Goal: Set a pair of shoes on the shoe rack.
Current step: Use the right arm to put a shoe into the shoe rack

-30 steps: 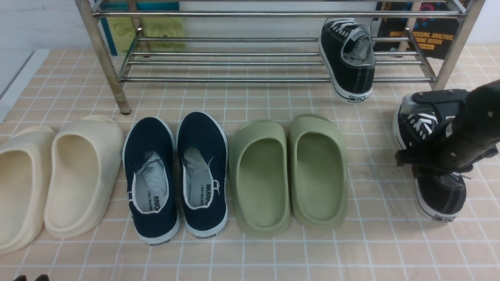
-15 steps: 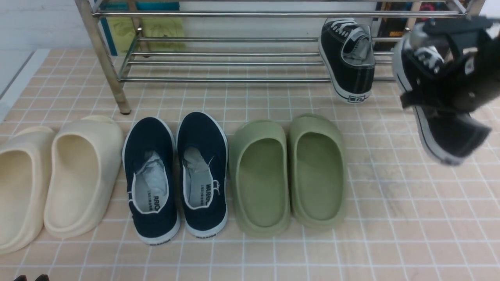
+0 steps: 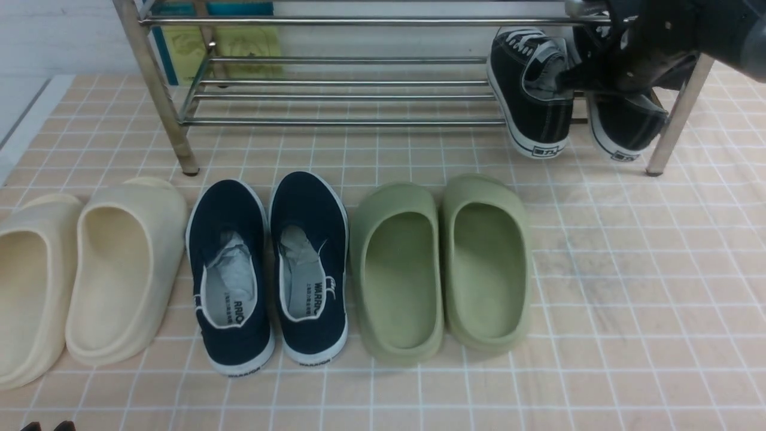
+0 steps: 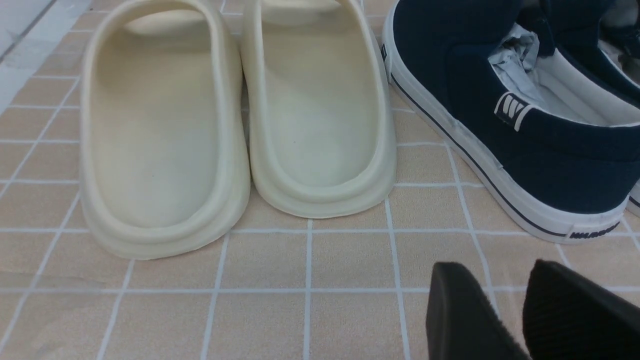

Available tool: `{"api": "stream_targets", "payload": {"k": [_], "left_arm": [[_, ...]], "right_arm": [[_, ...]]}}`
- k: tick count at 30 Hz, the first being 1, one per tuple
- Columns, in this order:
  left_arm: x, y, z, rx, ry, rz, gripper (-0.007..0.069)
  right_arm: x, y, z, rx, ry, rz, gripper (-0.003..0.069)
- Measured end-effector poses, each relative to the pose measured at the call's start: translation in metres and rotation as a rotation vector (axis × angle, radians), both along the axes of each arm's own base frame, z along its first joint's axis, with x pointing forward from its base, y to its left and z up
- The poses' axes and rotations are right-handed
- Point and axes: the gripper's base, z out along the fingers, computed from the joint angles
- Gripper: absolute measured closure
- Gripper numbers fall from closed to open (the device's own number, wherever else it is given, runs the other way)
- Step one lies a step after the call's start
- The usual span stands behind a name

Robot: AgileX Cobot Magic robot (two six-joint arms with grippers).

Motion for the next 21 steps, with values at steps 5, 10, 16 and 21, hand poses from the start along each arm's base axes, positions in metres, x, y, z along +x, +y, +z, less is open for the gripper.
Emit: {"api": "stream_targets", "payload": {"k": [5, 10, 16, 21], "left_arm": [[0.000, 0.000, 0.000, 0.000, 0.000, 0.000, 0.0384], [0.000, 0.000, 0.000, 0.000, 0.000, 0.000, 0.0384], [0.000, 0.000, 0.000, 0.000, 0.000, 0.000, 0.0384], [0.000, 0.000, 0.000, 0.000, 0.000, 0.000, 0.0384]], "right_arm": [[0.015, 0.003, -0.013, -0.046, 0.008, 0.035, 0.0595], [0.015, 0.001, -0.008, -0.074, 0.009, 0.049, 0.0403], [-0.007, 0.000, 0.026, -0.047, 0.061, 0.062, 0.0156], [-0.045, 0.000, 0.097, 0.011, -0.012, 0.088, 0.0151]]}}
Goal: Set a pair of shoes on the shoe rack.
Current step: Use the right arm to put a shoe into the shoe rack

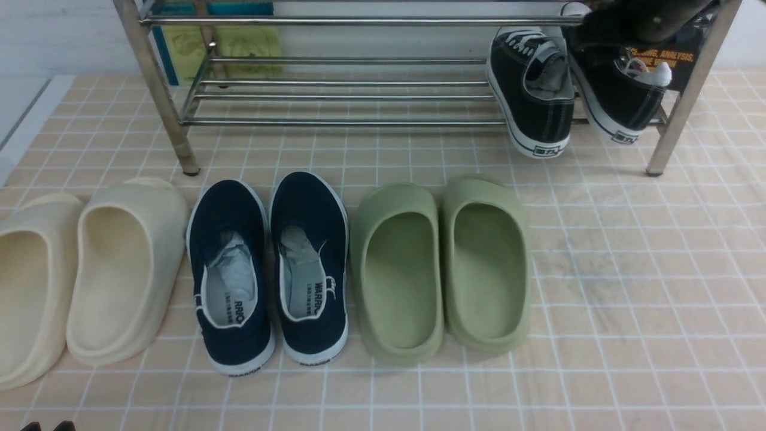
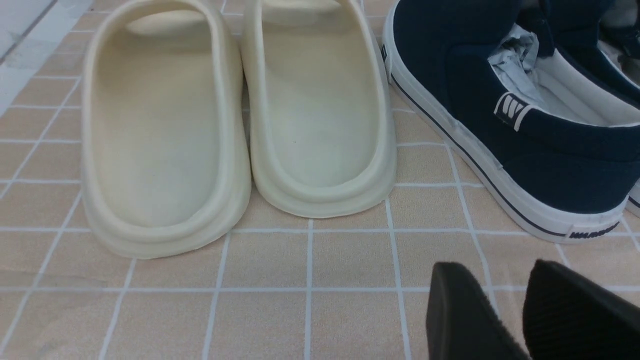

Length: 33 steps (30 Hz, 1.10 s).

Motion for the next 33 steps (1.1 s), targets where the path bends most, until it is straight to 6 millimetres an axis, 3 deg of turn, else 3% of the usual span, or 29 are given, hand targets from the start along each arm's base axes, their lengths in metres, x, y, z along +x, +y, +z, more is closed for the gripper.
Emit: {"api": "stream_targets", "payload": {"k": [2, 3, 5, 7, 12, 13, 15, 19, 23, 27, 31, 32, 33], "left_arm": [[0.000, 0.000, 0.000, 0.000, 0.000, 0.000, 0.0384], [0.000, 0.000, 0.000, 0.000, 0.000, 0.000, 0.0384], [0.000, 0.000, 0.000, 0.000, 0.000, 0.000, 0.0384], [0.000, 0.000, 0.000, 0.000, 0.000, 0.000, 0.0384], [0.000, 0.000, 0.000, 0.000, 0.000, 0.000, 0.0384], [0.000, 0.000, 0.000, 0.000, 0.000, 0.000, 0.0384], [0.000, 0.000, 0.000, 0.000, 0.000, 0.000, 0.0384], [0.000, 0.000, 0.000, 0.000, 0.000, 0.000, 0.0384], [0.000, 0.000, 0.000, 0.000, 0.000, 0.000, 0.0384], [0.000, 0.000, 0.000, 0.000, 0.000, 0.000, 0.0384], [0.000, 0.000, 0.000, 0.000, 0.000, 0.000, 0.0384], [0.000, 0.000, 0.000, 0.000, 0.000, 0.000, 0.0384], [0.000, 0.000, 0.000, 0.000, 0.000, 0.000, 0.0384]], "right_arm": [[-0.011, -0.002, 0.020, 0.005, -0.040, 0.004, 0.0175], [-0.023, -0.004, 0.040, 0.008, -0.082, 0.012, 0.0212], [-0.036, -0.007, 0.058, 0.015, -0.121, 0.010, 0.0269], [-0.041, -0.009, 0.063, 0.008, -0.127, 0.007, 0.0307], [-0.036, -0.009, 0.023, -0.036, -0.006, 0.004, 0.0305], [-0.032, -0.010, 0.000, -0.063, 0.047, 0.004, 0.0279], [-0.026, -0.011, -0.026, -0.103, 0.083, -0.002, 0.0233], [-0.012, -0.014, -0.055, -0.170, 0.068, -0.012, 0.0181], [0.007, -0.014, -0.081, -0.248, 0.030, 0.003, 0.0189], [0.018, -0.011, -0.104, -0.258, 0.036, 0.022, 0.0274], [0.018, -0.002, -0.110, -0.250, 0.045, 0.041, 0.0498], [0.018, -0.002, -0.110, -0.250, 0.045, 0.041, 0.0498], [0.019, 0.001, -0.107, -0.248, 0.036, 0.045, 0.0603]]}}
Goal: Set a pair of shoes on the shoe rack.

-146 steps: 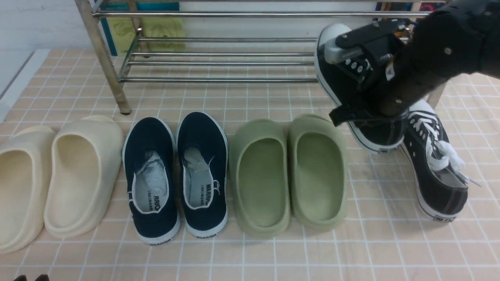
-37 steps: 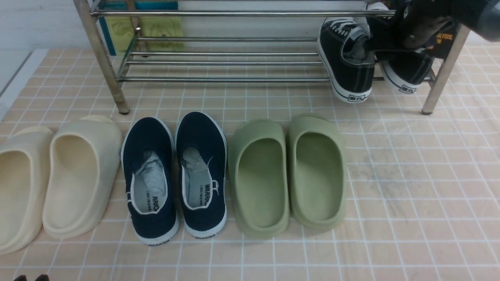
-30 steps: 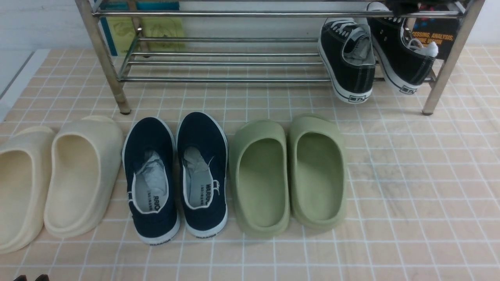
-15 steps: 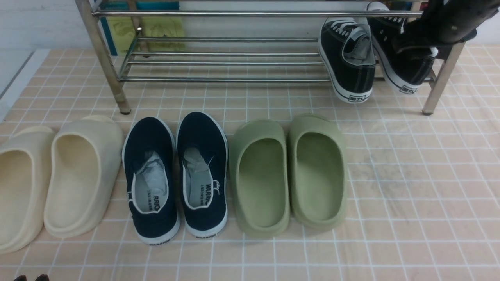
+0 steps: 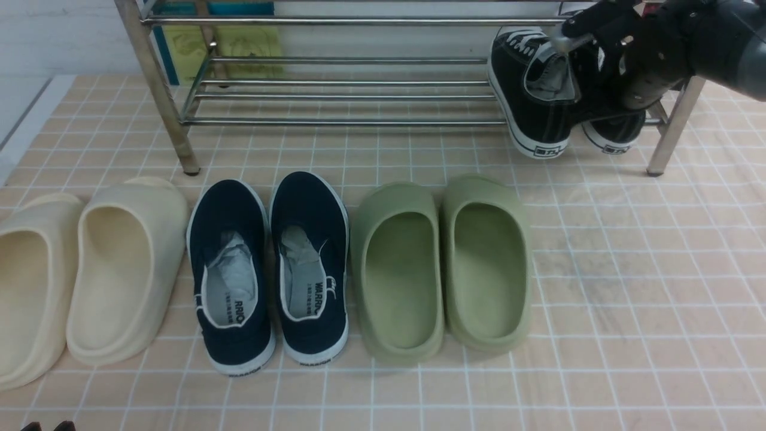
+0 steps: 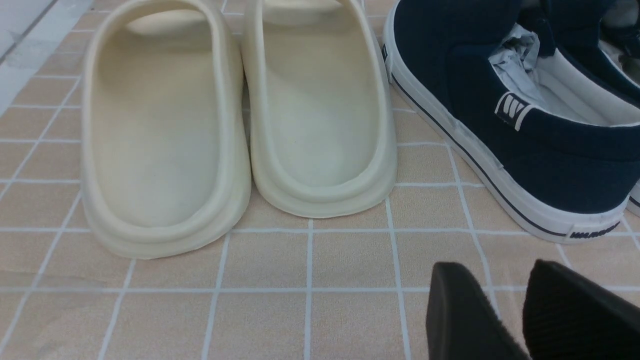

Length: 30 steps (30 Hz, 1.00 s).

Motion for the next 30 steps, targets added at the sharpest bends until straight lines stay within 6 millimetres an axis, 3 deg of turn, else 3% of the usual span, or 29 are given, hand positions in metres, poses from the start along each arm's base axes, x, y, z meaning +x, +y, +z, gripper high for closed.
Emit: {"api": "stream_targets", "payload": {"k": [2, 5, 11, 18, 22, 25, 28, 30], "left_arm": [[0.000, 0.000, 0.000, 0.000, 0.000, 0.000, 0.0384], [0.000, 0.000, 0.000, 0.000, 0.000, 0.000, 0.0384], [0.000, 0.000, 0.000, 0.000, 0.000, 0.000, 0.0384], [0.000, 0.000, 0.000, 0.000, 0.000, 0.000, 0.0384], [0.000, 0.000, 0.000, 0.000, 0.000, 0.000, 0.0384], [0.000, 0.000, 0.000, 0.000, 0.000, 0.000, 0.0384], [0.000, 0.000, 0.000, 0.000, 0.000, 0.000, 0.0384], [0.000, 0.000, 0.000, 0.000, 0.000, 0.000, 0.0384]], "right_arm": [[0.001, 0.000, 0.003, 0.000, -0.006, -0.003, 0.0640], [0.002, -0.002, 0.010, 0.004, -0.010, -0.016, 0.0641], [0.003, 0.001, 0.015, 0.056, -0.022, -0.019, 0.0585], [0.002, 0.002, 0.017, 0.059, -0.001, -0.019, 0.0302], [-0.004, 0.000, 0.026, 0.064, 0.010, -0.032, 0.0228], [-0.020, -0.002, 0.062, 0.080, -0.048, -0.033, 0.0222], [-0.063, -0.003, 0.138, 0.195, -0.201, -0.016, 0.0302], [-0.096, -0.005, 0.173, 0.273, -0.277, 0.002, 0.0379]]}}
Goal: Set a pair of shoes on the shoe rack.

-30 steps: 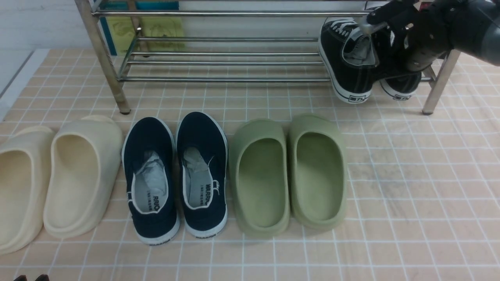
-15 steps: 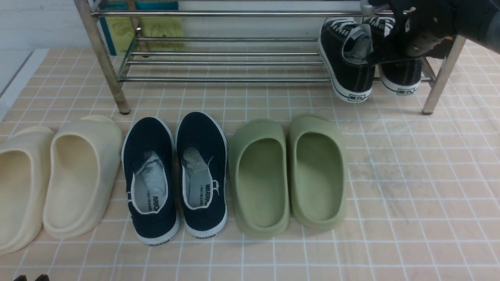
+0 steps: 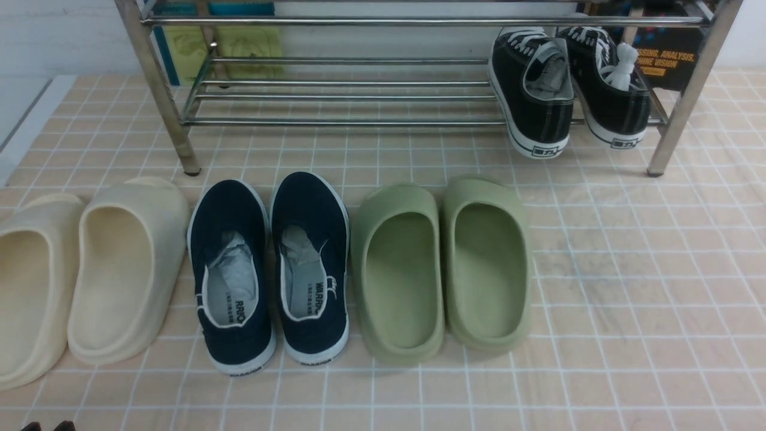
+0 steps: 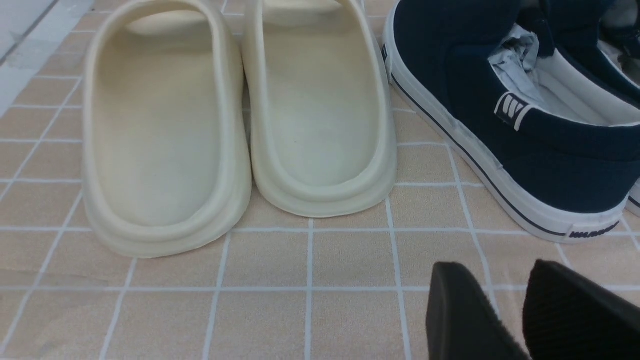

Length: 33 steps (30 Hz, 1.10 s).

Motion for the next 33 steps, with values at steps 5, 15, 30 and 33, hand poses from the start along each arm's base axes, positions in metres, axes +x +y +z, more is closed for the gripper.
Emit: {"api": "stream_targets", "payload": {"k": [5, 15, 30, 33], "left_arm": [[0.000, 0.000, 0.000, 0.000, 0.000, 0.000, 0.0384], [0.000, 0.000, 0.000, 0.000, 0.000, 0.000, 0.0384], [0.000, 0.000, 0.000, 0.005, -0.001, -0.002, 0.0384], [0.000, 0.000, 0.000, 0.005, -0.001, -0.002, 0.0384]], "right_arm": [[-0.082, -0.014, 0.040, 0.085, -0.183, 0.034, 0.0599], [-0.245, -0.044, -0.081, 0.216, -0.559, 0.120, 0.0654], [-0.331, -0.060, -0.199, 0.296, -0.850, 0.179, 0.0645], [-0.331, -0.059, -0.200, 0.277, -0.845, 0.184, 0.0643]]}}
